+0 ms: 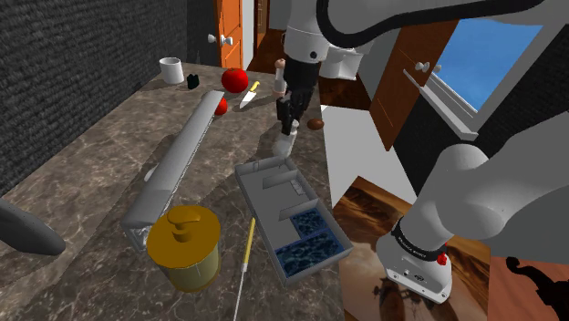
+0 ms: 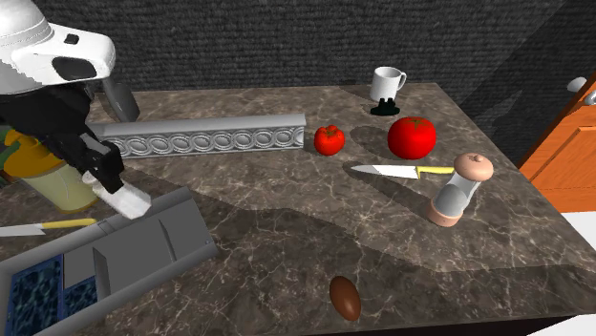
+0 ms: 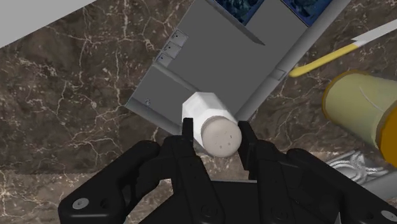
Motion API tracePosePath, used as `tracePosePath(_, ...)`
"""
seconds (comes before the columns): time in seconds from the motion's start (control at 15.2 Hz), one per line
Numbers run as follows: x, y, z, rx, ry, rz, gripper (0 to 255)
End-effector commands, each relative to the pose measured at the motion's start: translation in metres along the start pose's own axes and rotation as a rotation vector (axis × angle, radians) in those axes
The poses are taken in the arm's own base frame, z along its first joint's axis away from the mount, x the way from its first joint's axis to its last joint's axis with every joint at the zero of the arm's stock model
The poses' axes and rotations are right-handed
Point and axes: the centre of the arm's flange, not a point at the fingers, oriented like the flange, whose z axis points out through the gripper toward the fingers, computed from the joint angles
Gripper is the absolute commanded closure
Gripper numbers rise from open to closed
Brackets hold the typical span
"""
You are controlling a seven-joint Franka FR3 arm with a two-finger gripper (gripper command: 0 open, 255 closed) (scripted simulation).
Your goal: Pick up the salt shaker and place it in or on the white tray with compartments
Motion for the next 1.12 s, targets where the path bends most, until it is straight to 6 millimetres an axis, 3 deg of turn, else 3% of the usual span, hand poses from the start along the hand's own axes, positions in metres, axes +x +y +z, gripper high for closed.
tracePosePath(0.0,-0.017,-0.021,0.0,-0.001,0.0,0.001,255)
tracePosePath(0.26,-0.055,-0.069,-0.003,-0.001,0.0,0.001,255)
tracePosePath(1.06,-0.056,-0.064,0.061,-0.001,0.0,0.001,255)
